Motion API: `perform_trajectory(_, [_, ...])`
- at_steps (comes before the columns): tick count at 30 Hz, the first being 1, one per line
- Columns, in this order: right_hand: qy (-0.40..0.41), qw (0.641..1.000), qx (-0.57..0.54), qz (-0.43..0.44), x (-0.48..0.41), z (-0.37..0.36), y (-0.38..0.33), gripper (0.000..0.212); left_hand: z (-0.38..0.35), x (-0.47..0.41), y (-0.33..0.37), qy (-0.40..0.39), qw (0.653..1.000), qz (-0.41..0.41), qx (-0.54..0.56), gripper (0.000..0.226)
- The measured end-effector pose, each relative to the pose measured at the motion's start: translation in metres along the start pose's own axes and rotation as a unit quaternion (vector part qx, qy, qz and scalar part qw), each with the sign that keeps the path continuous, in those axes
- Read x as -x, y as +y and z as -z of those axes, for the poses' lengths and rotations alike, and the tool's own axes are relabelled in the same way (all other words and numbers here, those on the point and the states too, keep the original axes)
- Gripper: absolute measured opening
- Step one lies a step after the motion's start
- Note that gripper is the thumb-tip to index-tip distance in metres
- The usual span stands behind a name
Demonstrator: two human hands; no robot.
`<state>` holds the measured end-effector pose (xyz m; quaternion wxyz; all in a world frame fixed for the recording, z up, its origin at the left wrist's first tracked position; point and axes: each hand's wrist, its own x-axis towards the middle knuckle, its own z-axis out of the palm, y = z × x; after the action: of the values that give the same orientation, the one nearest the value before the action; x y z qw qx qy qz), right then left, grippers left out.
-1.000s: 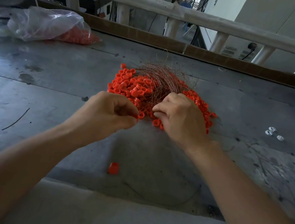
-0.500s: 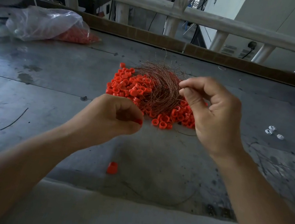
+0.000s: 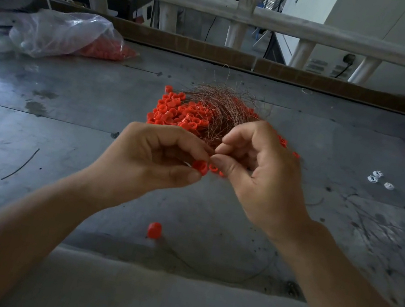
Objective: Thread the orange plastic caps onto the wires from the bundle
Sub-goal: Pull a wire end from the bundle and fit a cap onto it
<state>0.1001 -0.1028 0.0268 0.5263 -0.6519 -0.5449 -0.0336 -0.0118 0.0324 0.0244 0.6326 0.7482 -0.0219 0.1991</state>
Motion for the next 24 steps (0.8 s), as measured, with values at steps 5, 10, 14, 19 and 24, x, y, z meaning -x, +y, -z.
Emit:
perform_trajectory(5, [-0.021,0.999,0.021,0.033,0.0007,0.0054,0.0005,0.014,-0.0019,0.0007,-0.0013,-0.002,1.0,0.0,0.0,0.022])
perform_trajectory(10, [-0.03,0.998,0.005,0.052,0.001,0.0074,-0.0018,0.015,-0.0016,0.0,-0.0011,0.012,1.0,0.011,-0.013,0.026])
perform_trajectory(14, [-0.038,0.998,-0.002,0.054,0.0007,0.0064,-0.0021,0.026,-0.0014,-0.0001,-0.0012,0.015,0.999,0.019,-0.035,0.026])
perform_trajectory(19, [-0.043,0.999,-0.016,0.022,0.0013,0.0068,-0.0011,0.025,-0.0004,0.0009,0.0004,0.011,0.998,0.029,-0.049,0.026])
perform_trajectory(24, [-0.037,0.996,0.077,0.037,0.0003,0.009,0.001,0.011,-0.0008,-0.0001,0.0026,0.058,0.997,0.026,-0.042,0.026])
